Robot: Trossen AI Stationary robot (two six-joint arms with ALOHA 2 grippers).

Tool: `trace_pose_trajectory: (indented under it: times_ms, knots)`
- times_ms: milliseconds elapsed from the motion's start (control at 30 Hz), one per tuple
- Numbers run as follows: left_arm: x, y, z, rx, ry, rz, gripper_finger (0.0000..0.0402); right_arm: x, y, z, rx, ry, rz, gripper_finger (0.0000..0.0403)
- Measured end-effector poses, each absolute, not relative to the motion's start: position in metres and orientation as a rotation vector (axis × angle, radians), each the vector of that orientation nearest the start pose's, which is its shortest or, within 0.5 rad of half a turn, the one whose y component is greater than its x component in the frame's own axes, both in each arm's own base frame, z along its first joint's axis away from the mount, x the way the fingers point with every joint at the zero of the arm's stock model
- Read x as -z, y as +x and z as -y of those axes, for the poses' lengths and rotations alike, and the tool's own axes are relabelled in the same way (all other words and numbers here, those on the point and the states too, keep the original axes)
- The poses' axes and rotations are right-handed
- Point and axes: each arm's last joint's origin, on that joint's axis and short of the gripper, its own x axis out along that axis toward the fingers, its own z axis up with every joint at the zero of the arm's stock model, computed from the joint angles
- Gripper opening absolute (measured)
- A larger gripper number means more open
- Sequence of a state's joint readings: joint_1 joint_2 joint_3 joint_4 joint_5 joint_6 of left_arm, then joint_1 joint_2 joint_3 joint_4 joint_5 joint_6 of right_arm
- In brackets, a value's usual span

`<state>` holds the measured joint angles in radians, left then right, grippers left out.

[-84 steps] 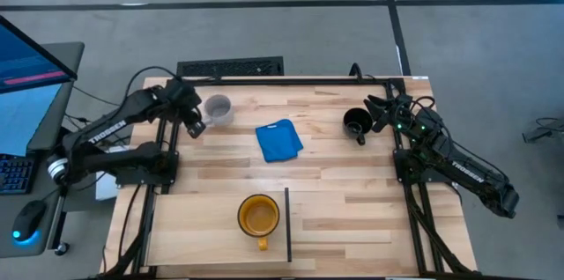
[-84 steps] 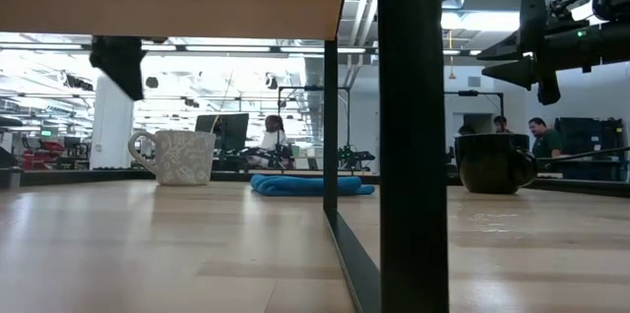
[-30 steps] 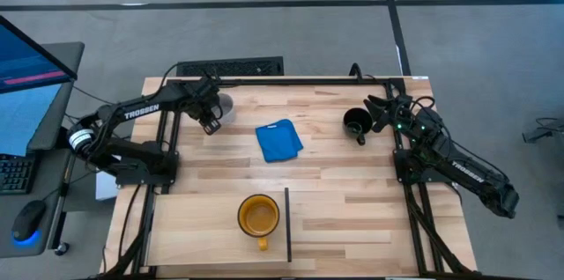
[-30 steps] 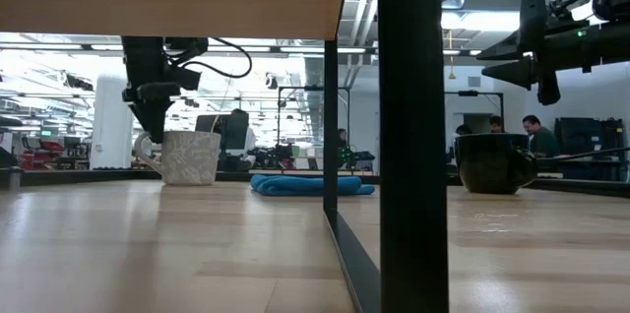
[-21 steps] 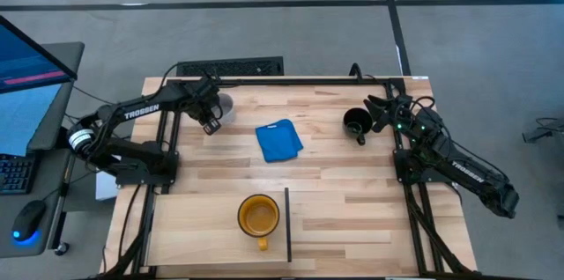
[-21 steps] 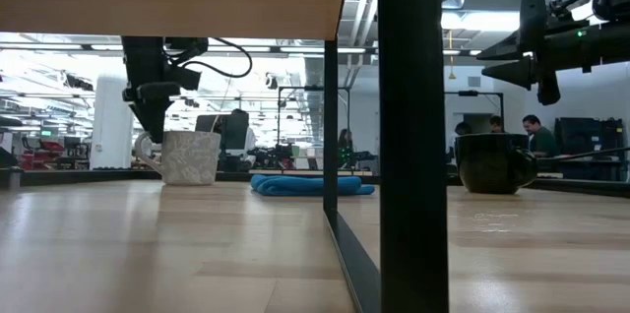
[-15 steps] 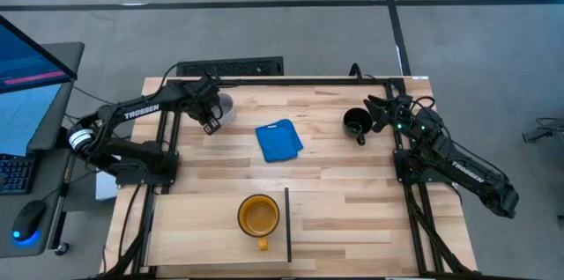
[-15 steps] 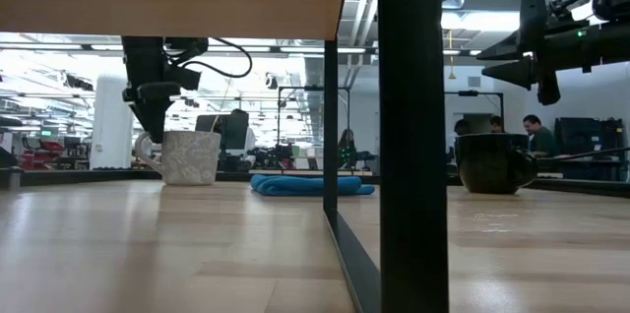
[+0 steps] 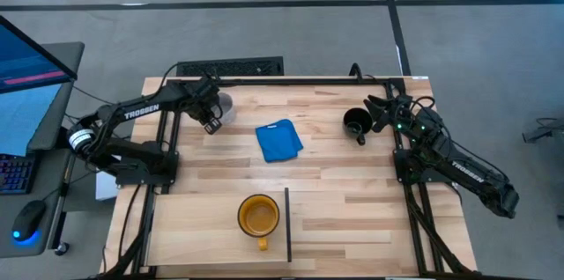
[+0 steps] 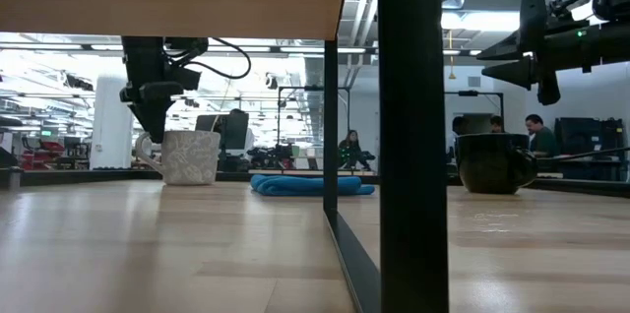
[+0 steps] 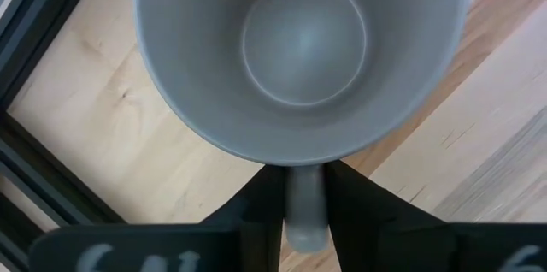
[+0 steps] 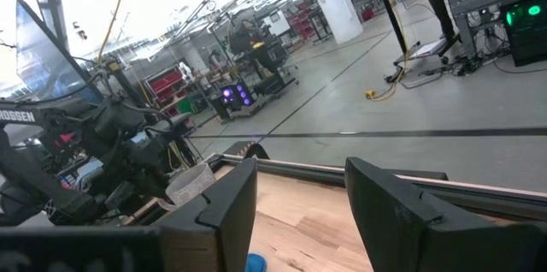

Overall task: Stack small to large cups/mugs on shelf
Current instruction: Put the gray mug on the shelf

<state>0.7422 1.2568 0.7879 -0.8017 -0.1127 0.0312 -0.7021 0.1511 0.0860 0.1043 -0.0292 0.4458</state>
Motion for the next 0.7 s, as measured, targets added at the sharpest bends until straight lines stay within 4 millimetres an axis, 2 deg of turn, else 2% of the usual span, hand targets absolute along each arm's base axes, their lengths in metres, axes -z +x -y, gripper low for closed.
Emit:
trace_pose_trajectory:
  times_ms: [700]
  knots:
    - [-0.2052,0.1545,-0.1461,-0.719,-0.387,-1.248,0.0057,-0.191,0.0799,0.0665,0.653,0.414,0.187,0.0202]
